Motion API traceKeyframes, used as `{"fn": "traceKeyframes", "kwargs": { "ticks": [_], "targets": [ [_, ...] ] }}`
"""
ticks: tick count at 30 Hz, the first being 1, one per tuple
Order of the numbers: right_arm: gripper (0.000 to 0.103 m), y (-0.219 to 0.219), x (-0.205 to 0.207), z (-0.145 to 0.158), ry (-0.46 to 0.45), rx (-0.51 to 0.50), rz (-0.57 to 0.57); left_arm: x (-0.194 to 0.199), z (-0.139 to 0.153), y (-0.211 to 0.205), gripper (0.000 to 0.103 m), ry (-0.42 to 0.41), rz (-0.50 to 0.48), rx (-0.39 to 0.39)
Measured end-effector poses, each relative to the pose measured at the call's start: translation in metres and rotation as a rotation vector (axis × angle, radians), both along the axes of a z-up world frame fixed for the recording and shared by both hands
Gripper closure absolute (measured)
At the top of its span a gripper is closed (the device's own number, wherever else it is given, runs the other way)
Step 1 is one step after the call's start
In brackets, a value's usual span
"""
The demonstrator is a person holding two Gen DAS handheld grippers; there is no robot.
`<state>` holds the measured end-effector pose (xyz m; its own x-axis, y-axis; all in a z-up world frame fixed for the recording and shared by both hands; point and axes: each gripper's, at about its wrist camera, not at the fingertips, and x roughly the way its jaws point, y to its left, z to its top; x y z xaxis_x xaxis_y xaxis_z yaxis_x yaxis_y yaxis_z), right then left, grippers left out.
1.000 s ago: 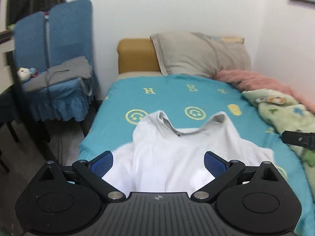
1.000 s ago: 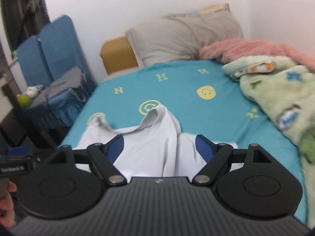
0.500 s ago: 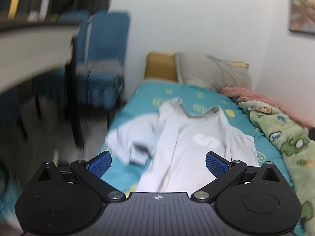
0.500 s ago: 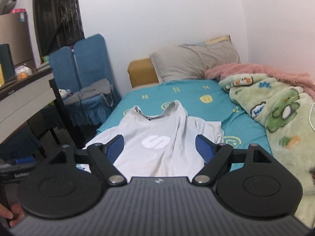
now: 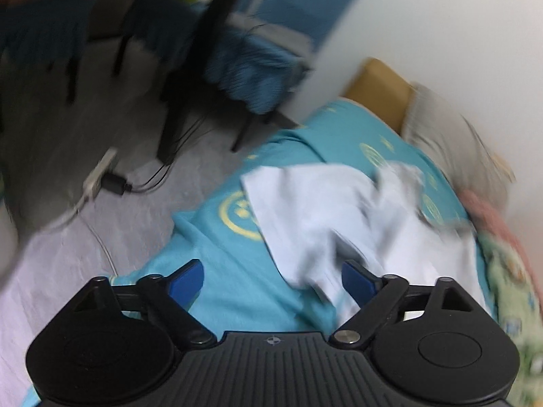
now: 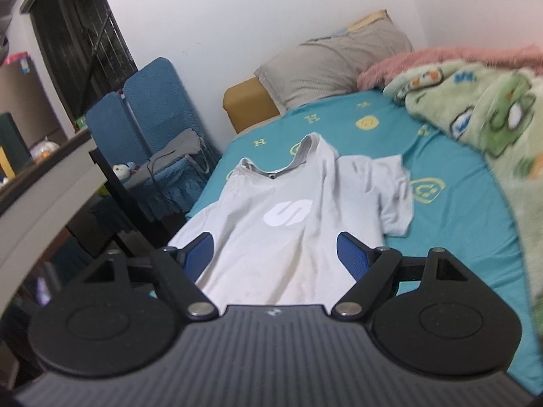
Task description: Fold clothes
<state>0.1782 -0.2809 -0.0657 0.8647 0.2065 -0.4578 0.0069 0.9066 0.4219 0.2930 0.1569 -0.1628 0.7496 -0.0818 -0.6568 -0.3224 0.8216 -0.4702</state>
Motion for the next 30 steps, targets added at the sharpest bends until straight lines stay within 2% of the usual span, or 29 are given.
{"fn": "traceKeyframes", "kwargs": {
  "ticks": [3,7,11,16,18,20,22,23,24,28,30],
  "targets": [
    [0.022,-0.001,0.019,-0.014,0.025,0.019,-0.007,0.033,-0.015,0.016,0.021,0.002,0.056,-0.034],
    [0.022,-0.005,0.044,-0.033,0.069,0.046,-0.025,0.078,-0.027,0.015,0.026,0.001,0.042,-0.043],
    [0.022,-0.009,0.061,-0.048,0.101,0.052,-0.04,0.107,-0.031,0.001,0.029,0.002,-0.004,0.031],
    [0.022,-0.008,0.067,-0.059,0.132,0.068,-0.047,0.115,-0.032,-0.005,0.049,0.001,-0.001,0.069],
    [0.022,-0.007,0.065,-0.059,0.128,0.059,-0.05,0.118,-0.032,-0.004,0.066,0.01,0.002,0.075],
    [0.022,-0.005,0.064,-0.058,0.123,0.046,-0.055,0.12,-0.032,-0.002,0.075,0.022,0.005,0.071],
    [0.022,-0.003,0.062,-0.057,0.124,0.044,-0.065,0.122,-0.032,0.0,0.078,0.023,-0.014,0.071],
    [0.022,-0.003,0.06,-0.056,0.122,0.044,-0.073,0.123,-0.03,-0.001,0.089,0.021,-0.026,0.081],
    [0.022,-0.003,0.058,-0.055,0.118,0.039,-0.08,0.125,-0.028,-0.001,0.095,0.02,-0.038,0.09],
    [0.022,-0.001,0.053,-0.053,0.11,-0.003,-0.105,0.135,-0.006,-0.007,0.098,-0.022,-0.09,0.173],
    [0.022,-0.001,0.053,-0.055,0.124,0.0,-0.109,0.148,0.013,-0.013,0.099,-0.058,-0.115,0.265]
  ]
}}
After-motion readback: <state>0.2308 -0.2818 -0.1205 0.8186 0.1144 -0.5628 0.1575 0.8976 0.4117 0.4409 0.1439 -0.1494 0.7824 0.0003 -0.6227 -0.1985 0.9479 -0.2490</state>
